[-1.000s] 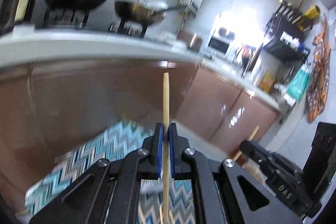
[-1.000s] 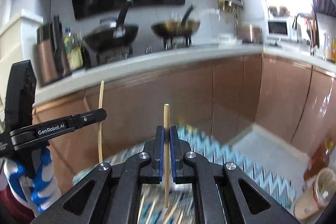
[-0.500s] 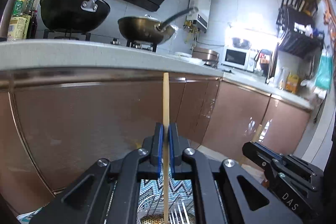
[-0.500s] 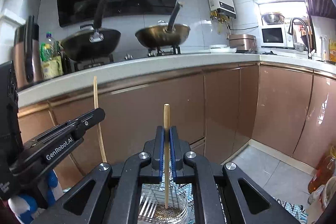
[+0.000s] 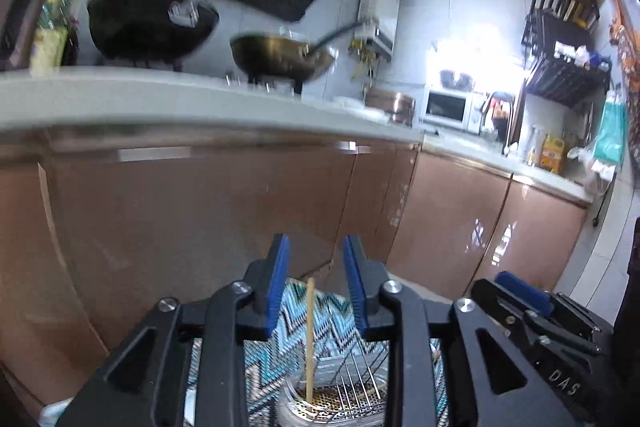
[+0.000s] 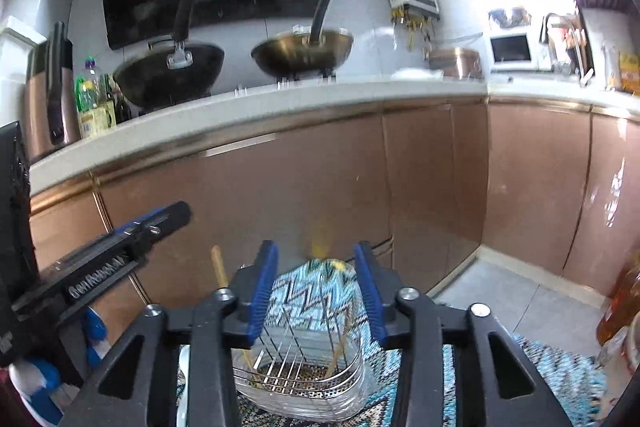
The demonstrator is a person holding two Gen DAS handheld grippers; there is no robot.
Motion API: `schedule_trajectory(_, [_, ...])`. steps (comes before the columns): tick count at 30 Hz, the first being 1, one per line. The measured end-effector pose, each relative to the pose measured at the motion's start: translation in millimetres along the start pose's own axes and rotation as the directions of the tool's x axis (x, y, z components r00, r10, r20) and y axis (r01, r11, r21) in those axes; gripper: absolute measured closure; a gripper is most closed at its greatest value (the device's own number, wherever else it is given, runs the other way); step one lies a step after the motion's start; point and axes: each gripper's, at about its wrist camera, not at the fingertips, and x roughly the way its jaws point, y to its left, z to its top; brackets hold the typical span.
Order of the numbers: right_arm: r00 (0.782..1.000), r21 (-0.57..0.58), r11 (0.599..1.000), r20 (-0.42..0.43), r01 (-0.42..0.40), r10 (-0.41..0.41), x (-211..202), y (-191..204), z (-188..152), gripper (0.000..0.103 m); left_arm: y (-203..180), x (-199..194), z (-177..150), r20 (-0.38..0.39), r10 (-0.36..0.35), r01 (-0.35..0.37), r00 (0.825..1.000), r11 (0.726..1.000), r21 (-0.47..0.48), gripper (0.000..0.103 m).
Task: Organize utensils
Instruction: 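Open both tools and raise them away from the wire basket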
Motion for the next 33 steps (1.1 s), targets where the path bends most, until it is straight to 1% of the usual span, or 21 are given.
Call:
schedule_trajectory(1, [1.0, 0.0, 1.0, 0.011, 0.005, -0.005, -7.7, 2.5, 5.5, 0.054, 2.1, -10.7, 8.1, 0.014, 0.002, -0.002, 1.0, 1.0, -0.001, 0.072])
schedule_trajectory(3, [0.999, -0.015, 1.0, 0.05, 0.018, -0.017, -36.5, 12.3, 19.9, 0.044, 7.4, -38.8, 27.5, 0.043, 0.003, -0.003, 0.999, 1.0, -0.009, 0.07])
schedule_trajectory(4, [0.998, -0.023, 0.999, 0.065, 0.024, -0.023, -47.5, 16.6, 25.6, 0.042, 8.9, -53.1, 37.0, 0.057, 0.009, -0.008, 0.998, 1.0, -0.008, 0.069])
schedule_trajectory(6, [0.994, -0.046, 0.998, 0.103, 0.044, -0.039, -78.8, 30.0, 37.3, 0.027, 13.2, -86.4, 55.3, 0.086, 0.023, -0.022, 0.996, 1.0, -0.003, 0.065])
schedule_trajectory(7, [0.992, -0.055, 0.997, 0.12, 0.055, -0.048, -92.4, 36.6, 42.2, 0.024, 15.4, -101.2, 62.3, 0.1, 0.021, -0.021, 0.995, 1.0, -0.006, 0.065])
schedule_trajectory(9, [0.987, -0.067, 0.996, 0.154, 0.067, -0.056, -122.2, 49.4, 50.1, 0.01, 19.7, -133.6, 76.3, 0.128, 0.011, -0.01, 0.992, 1.0, -0.01, 0.061])
schedule_trajectory(10, [0.985, -0.07, 0.995, 0.164, 0.067, -0.055, -135.7, 55.3, 53.8, 0.008, 21.1, -153.9, 82.3, 0.14, 0.006, -0.005, 0.99, 1.0, -0.005, 0.061])
schedule_trajectory(12, [0.982, -0.075, 0.994, 0.181, 0.075, -0.061, -158.6, 65.1, 59.7, 0.002, 22.9, -179.7, 90.7, 0.153, -0.005, 0.004, 0.988, 1.0, 0.006, 0.06])
schedule_trajectory(13, [0.977, -0.082, 0.993, 0.199, 0.088, -0.071, -176.4, 73.2, 61.4, 0.0, 25.1, -191.5, 93.7, 0.158, -0.009, 0.007, 0.987, 1.0, 0.013, 0.06])
schedule_trajectory(16, [0.968, -0.091, 0.99, 0.239, 0.104, -0.08, -211.9, 87.8, 64.7, 0.0, 29.2, -229.9, 96.9, 0.164, -0.023, 0.019, 0.986, 0.999, 0.026, 0.057])
schedule_trajectory(17, [0.964, -0.091, 0.991, 0.253, 0.102, -0.076, -227.9, 94.6, 64.9, 0.0, 30.6, -240.1, 97.5, 0.156, -0.03, 0.027, 0.987, 0.999, 0.022, 0.057])
schedule_trajectory(19, [0.959, -0.087, 0.991, 0.273, 0.099, -0.071, -247.1, 101.3, 67.2, 0.0, 33.7, -258.3, 97.9, 0.133, -0.044, 0.043, 0.99, 0.999, 0.013, 0.057])
schedule_trajectory(21, [0.95, -0.09, 0.991, 0.305, 0.097, -0.065, -272.3, 112.8, 68.3, 0.0, 39.4, -279.3, 96.2, 0.128, -0.041, 0.043, 0.991, 0.999, -0.013, 0.057])
schedule_trajectory(25, [0.929, -0.101, 0.99, 0.365, 0.101, -0.058, -310.3, 128.9, 69.2, 0.0, 45.7, -311.4, 92.3, 0.106, -0.066, 0.069, 0.992, 0.997, -0.024, 0.057])
schedule_trajectory(27, [0.92, -0.103, 0.991, 0.388, 0.089, -0.042, -325.9, 136.3, 69.7, 0.0, 49.6, -321.4, 88.5, 0.085, -0.075, 0.079, 0.993, 0.996, -0.036, 0.057])
schedule_trajectory(30, [0.912, -0.096, 0.993, 0.41, 0.065, -0.02, -338.9, 138.7, 71.4, 0.0, 54.1, -325.9, 84.6, 0.04, -0.098, 0.101, 0.994, 0.993, -0.058, 0.057])
schedule_trajectory(31, [0.912, -0.093, 0.994, 0.41, 0.053, -0.01, -341.3, 138.4, 70.4, 0.0, 54.7, -327.0, 83.4, 0.029, -0.101, 0.103, 0.994, 0.993, -0.061, 0.056])
schedule_trajectory(33, [0.92, -0.084, 0.996, 0.391, 0.04, -0.004, -338.4, 136.2, 69.2, 0.0, 55.1, -322.1, 77.6, -0.007, -0.1, 0.099, 0.995, 0.993, -0.065, 0.057])
